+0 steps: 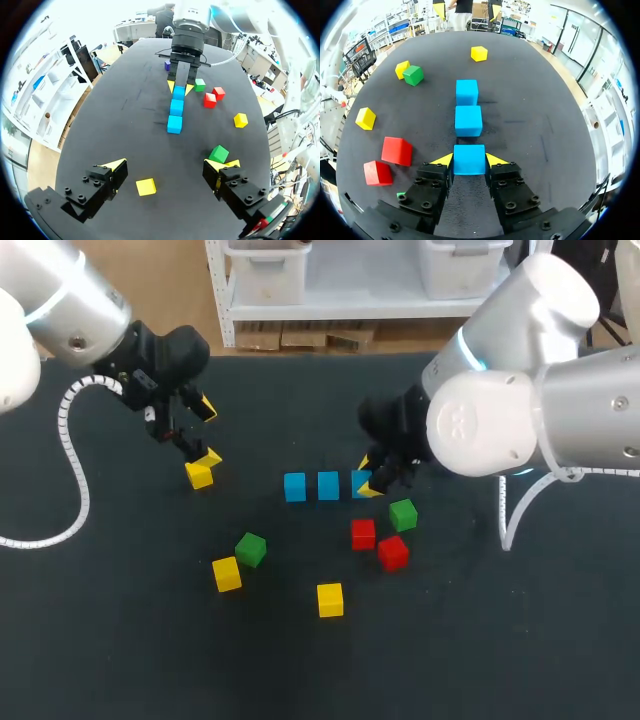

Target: Place the blue cubes, place green cubes on the blue cubes, place the yellow cubes on the green cubes, then place the red cubes on the yellow cubes, and place purple cube on the red cubes.

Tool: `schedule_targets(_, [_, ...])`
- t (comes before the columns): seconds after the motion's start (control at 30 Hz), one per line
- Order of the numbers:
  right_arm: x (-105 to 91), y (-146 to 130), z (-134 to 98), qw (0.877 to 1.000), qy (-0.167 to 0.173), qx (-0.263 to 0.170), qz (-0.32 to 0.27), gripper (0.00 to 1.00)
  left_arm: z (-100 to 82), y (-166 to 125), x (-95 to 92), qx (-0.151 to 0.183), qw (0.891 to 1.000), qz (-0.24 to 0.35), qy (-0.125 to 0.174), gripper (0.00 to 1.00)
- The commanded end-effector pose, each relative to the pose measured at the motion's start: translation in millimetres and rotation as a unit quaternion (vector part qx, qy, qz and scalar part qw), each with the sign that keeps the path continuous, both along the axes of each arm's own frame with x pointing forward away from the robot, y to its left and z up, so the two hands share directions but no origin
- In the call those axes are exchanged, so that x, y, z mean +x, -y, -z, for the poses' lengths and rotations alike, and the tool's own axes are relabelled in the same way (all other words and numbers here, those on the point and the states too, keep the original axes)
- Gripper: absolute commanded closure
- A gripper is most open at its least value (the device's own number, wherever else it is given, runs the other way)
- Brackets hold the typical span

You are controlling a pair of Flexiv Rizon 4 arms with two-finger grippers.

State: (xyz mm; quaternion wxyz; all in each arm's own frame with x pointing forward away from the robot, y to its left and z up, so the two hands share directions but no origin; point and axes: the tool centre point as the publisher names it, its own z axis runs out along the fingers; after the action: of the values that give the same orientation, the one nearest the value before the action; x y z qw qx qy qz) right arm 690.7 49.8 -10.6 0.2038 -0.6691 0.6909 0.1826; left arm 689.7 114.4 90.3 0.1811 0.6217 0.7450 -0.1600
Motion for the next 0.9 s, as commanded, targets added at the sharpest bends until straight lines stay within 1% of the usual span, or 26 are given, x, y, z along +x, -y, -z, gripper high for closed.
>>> schedule_targets(0.03, [1.2,0.3,1.1,1.000,-0.002,0.000,-0.001,1.00,0.4,-1.2,-0.7,-0.002,1.000,0.001,0.001,0.00])
schedule_targets(0.9, [3.2,-3.6,0.4,1.000,-0.001,0.003,-0.004,1.00,0.4,-1.2,-0.7,-0.002,1.000,0.001,0.001,0.00])
